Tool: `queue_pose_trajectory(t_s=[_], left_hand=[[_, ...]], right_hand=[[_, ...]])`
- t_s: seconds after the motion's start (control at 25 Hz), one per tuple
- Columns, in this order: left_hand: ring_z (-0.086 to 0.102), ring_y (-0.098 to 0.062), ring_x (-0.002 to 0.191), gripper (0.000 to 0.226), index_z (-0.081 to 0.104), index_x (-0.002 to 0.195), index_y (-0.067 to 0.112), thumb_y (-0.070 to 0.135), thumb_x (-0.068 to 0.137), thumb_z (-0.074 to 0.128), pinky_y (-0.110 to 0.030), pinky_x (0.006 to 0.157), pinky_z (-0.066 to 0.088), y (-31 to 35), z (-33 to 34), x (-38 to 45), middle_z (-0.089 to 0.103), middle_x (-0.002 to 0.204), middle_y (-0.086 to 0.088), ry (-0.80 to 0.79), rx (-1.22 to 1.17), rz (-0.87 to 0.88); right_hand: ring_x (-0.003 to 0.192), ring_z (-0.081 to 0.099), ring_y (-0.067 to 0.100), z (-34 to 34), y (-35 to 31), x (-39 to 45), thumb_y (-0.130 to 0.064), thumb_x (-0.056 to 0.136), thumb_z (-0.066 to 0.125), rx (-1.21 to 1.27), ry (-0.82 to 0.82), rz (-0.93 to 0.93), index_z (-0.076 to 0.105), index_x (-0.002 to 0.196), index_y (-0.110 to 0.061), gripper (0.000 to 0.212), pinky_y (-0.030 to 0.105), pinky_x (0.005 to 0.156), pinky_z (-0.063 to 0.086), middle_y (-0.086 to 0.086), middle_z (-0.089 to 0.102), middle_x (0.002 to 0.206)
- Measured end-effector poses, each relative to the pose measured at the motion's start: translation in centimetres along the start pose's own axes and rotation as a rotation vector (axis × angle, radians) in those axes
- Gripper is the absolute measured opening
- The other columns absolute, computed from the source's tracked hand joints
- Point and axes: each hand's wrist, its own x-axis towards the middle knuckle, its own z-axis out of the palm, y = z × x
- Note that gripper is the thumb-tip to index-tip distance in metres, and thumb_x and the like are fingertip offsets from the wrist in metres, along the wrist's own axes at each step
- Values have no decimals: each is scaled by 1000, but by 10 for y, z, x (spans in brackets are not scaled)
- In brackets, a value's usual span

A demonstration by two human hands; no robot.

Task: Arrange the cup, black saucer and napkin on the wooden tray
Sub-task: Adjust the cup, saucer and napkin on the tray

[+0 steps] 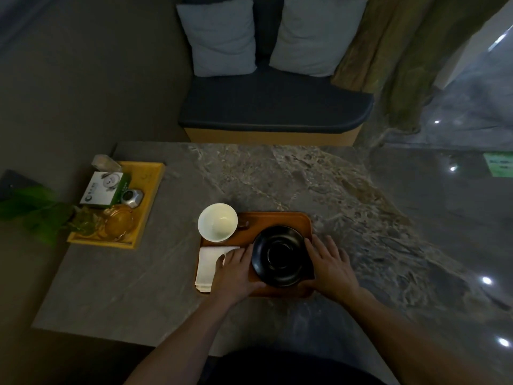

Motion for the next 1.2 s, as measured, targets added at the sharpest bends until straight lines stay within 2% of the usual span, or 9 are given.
queue_pose_trajectory(t_s=[0.16, 0.28, 0.64, 0.76, 0.92, 1.2], left_hand=[[17, -21, 144, 103, 9, 152, 27, 68, 73, 62, -51, 118, 11, 0, 7, 7, 24, 157, 1, -2, 18, -11], [15, -21, 144, 106, 5, 151, 28, 69, 72, 63, -51, 118, 10, -2, 13, 8, 23, 157, 1, -6, 21, -17], [12, -20, 144, 105, 6, 152, 28, 70, 73, 61, -50, 118, 6, -7, 10, 11, 22, 157, 2, -14, 6, 11], [10, -21, 145, 105, 5, 153, 28, 67, 74, 63, -48, 117, 3, -8, 6, 12, 21, 157, 2, -29, 6, 25], [9, -21, 145, 105, 3, 153, 27, 67, 75, 62, -50, 118, 8, -11, 4, 13, 20, 157, 1, -40, 6, 23], [8, -21, 145, 105, 5, 153, 26, 66, 75, 63, -50, 120, 7, -12, 9, 12, 21, 158, 0, -22, -6, 8]], right_hand=[[147, -3, 30, 4, 3, 6, -73, 72, 58, -21, 38, -38, -4, 151, -27, 110, 53, 116, 10, -1, 6, 162], [146, 3, 32, 8, 4, 5, -70, 74, 59, -27, 65, -64, 0, 151, -25, 108, 50, 115, 14, -2, 14, 161], [145, 10, 35, 10, 5, 4, -71, 72, 59, -33, 60, -86, 6, 152, -21, 108, 52, 114, 19, 1, 23, 159], [145, 10, 36, 11, 3, 2, -76, 72, 53, -26, 57, -79, 6, 152, -21, 108, 53, 114, 18, 3, 22, 159], [145, 8, 36, 10, -2, 1, -72, 74, 57, -3, 55, -60, 3, 152, -23, 107, 53, 114, 17, 1, 19, 160], [145, 5, 36, 0, -5, 7, -69, 77, 56, -19, 49, -89, 2, 153, -22, 104, 53, 115, 11, -1, 16, 160]])
